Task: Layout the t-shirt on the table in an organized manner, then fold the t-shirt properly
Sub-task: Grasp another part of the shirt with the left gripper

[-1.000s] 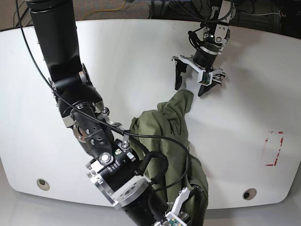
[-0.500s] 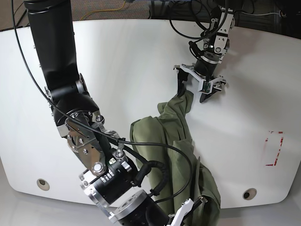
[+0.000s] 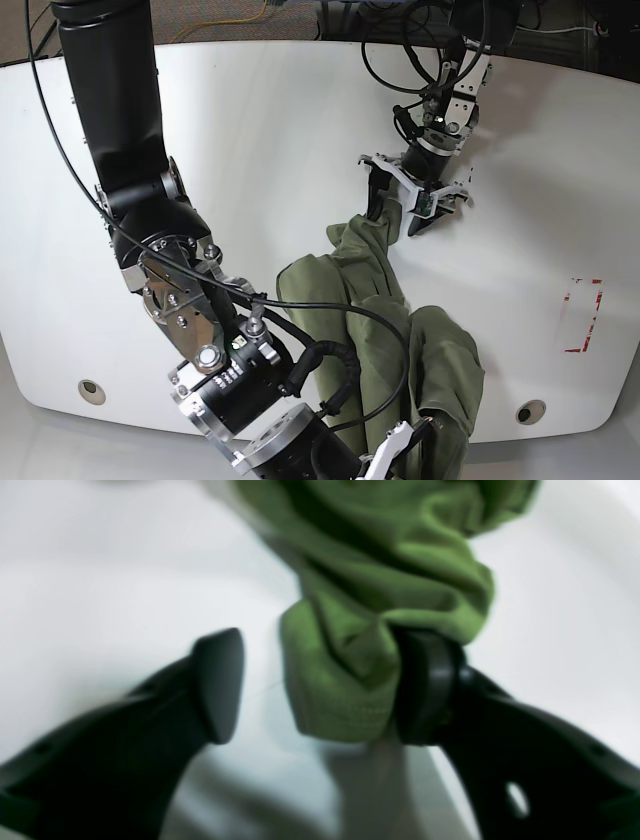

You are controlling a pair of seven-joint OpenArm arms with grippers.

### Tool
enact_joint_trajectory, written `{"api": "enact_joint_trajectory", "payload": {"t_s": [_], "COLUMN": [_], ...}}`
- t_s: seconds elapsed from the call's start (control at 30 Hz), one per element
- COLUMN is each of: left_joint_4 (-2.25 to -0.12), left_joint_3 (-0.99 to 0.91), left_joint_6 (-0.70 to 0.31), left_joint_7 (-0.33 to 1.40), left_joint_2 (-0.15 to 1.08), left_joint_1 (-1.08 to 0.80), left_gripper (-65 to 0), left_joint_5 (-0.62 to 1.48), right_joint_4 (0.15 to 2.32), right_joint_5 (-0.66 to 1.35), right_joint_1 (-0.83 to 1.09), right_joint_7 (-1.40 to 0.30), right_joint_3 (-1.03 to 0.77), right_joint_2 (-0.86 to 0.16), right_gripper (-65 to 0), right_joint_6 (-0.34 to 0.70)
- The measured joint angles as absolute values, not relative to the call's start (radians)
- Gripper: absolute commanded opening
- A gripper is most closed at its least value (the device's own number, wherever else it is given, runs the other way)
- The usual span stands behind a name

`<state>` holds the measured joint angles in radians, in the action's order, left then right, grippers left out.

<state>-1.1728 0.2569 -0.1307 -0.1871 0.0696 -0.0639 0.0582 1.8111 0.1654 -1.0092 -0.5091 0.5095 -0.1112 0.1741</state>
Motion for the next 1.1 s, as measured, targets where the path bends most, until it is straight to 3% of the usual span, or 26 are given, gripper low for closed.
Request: {"api": "enact_joint_trajectory", "payload": {"t_s": [0.2, 0.27, 0.7, 1.1], "left_joint_4": [-1.117, -1.111, -1.124, -1.452], "left_joint_3": [0.277, 0.277, 0.186, 0.005], "left_joint_6": [-0.141, -0.153, -0.159, -0.137], "left_joint_7": [-0.191, -0.189, -0.175, 0.168], "left_joint_2": [0.064, 0.055, 0.022, 0.035], "left_joint_1": [-0.019, -0.016, -0.023, -0.105], "left_gripper": [-61.7, -65.0, -65.0, -65.0], "left_joint_5": [0.078, 0.076, 0.075, 0.060], "right_joint_4": [1.811, 1.811, 1.810, 1.757], "right_joint_5": [0.165, 0.165, 0.256, 0.326], "right_joint_1": [-1.019, -1.025, -1.068, -1.065], "right_joint_7": [-0.509, -0.509, -0.507, -0.511], "right_joint_3": [0.509, 0.509, 0.411, 0.319], "right_joint_2": [-0.114, -0.114, -0.136, -0.183], "right_gripper": [-65.0, -65.0, -65.0, -65.0], "right_joint_6": [0.172, 0.173, 0.175, 0.172]}}
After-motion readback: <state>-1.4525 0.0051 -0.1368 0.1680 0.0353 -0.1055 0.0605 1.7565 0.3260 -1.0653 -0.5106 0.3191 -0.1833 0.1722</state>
